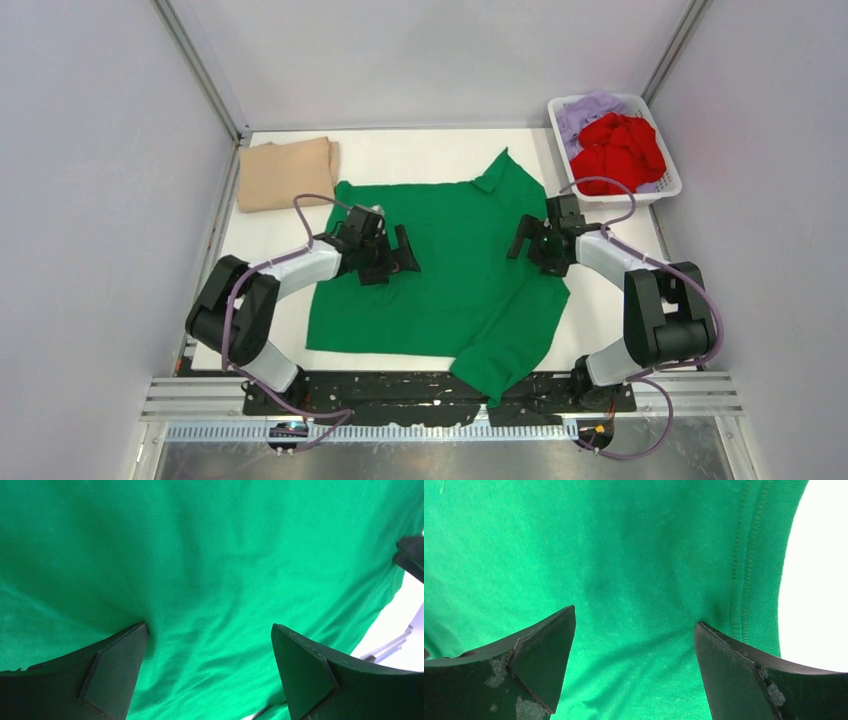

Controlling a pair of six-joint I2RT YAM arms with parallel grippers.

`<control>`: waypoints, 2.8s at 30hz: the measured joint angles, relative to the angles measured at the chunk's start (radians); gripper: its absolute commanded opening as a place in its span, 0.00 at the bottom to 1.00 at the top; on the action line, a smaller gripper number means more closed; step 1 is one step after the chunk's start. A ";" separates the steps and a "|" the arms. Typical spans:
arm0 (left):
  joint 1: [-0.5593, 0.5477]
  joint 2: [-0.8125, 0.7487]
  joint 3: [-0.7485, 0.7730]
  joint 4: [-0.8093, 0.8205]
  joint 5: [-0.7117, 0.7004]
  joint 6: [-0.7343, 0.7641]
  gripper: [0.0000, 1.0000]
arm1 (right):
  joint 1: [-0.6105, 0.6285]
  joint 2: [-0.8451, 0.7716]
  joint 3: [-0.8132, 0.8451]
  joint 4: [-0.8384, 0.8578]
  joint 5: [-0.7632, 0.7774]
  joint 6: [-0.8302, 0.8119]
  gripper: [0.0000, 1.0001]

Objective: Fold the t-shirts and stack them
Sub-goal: Flatten out the tshirt

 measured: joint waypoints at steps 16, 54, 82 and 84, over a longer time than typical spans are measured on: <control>-0.124 -0.132 -0.033 -0.100 0.002 -0.037 1.00 | -0.068 -0.175 -0.058 -0.164 0.176 -0.110 0.96; 0.087 0.052 0.122 -0.157 -0.011 0.138 1.00 | 0.054 0.692 0.846 0.147 0.121 0.253 0.95; 0.093 0.064 0.131 -0.184 -0.023 0.163 1.00 | 0.050 0.646 0.948 0.085 0.071 -0.026 0.95; 0.093 0.064 0.132 -0.185 -0.023 0.163 1.00 | 0.050 0.647 0.927 0.073 0.077 -0.016 0.95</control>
